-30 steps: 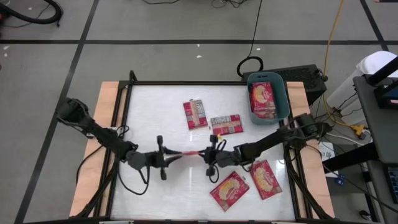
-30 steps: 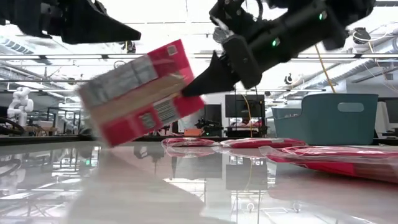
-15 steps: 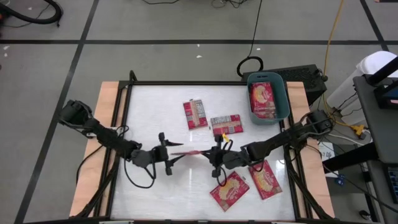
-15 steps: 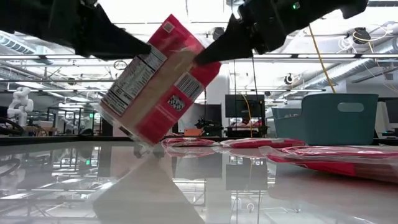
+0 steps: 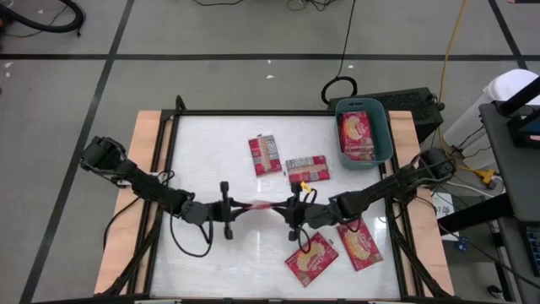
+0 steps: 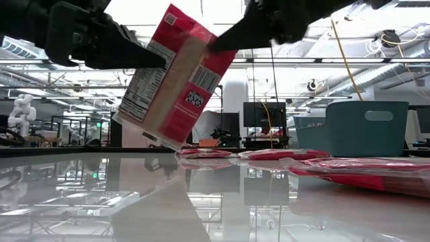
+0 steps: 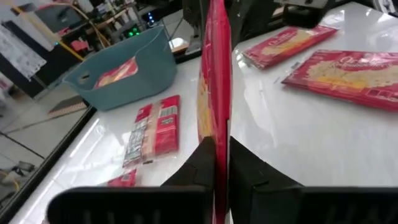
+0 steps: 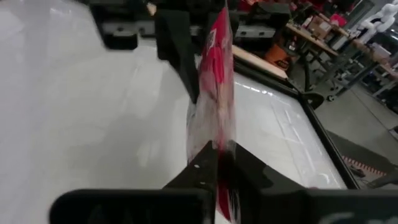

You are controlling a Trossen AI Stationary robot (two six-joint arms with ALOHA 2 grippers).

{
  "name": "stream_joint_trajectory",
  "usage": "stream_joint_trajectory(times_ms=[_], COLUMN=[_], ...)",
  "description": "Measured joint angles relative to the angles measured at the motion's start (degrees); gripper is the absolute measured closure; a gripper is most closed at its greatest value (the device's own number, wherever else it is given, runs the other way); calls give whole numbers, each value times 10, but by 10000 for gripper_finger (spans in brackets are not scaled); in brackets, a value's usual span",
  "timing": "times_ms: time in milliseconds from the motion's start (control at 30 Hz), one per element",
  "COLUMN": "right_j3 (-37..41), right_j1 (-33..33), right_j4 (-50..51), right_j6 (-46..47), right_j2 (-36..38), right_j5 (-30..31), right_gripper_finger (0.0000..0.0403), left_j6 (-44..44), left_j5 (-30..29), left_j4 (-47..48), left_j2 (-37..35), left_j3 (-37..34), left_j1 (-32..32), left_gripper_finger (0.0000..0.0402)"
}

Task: Sort popcorn bags into baskets
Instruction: Put the red popcorn bag into the blue bin

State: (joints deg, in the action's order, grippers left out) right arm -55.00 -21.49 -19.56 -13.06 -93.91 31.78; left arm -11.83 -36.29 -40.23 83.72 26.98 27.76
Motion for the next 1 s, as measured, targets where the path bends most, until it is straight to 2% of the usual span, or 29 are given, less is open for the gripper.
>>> stream_joint_trajectory(times_ms=[167,267,433,567,667,733,867,1000], right_j3=[0,8,45,97,140,174,229,242], right_j1=[-21,-30,-30,-29,-28,-24,-14,-6], right_j4=[95,126,119,62,-34,-109,-258,-301], right_j6=[6,17,155,309,454,540,639,724], right_j2=[56,90,131,146,147,146,131,102], right_j5=[52,56,54,39,32,6,-62,-85], right_gripper_finger=[332,300,259,240,232,230,224,213], left_j6=[-39,-66,-166,-287,-423,-497,-589,-679], left_j5=[-3,-3,1,6,8,10,7,6], left_j4=[-18,-22,-56,-76,-76,-72,-73,-76], left_j2=[0,0,0,0,0,0,0,5], left_j3=[0,0,0,0,0,0,0,13], left_j1=[15,21,41,63,80,86,86,86], left_gripper_finger=[384,389,388,388,388,388,388,387])
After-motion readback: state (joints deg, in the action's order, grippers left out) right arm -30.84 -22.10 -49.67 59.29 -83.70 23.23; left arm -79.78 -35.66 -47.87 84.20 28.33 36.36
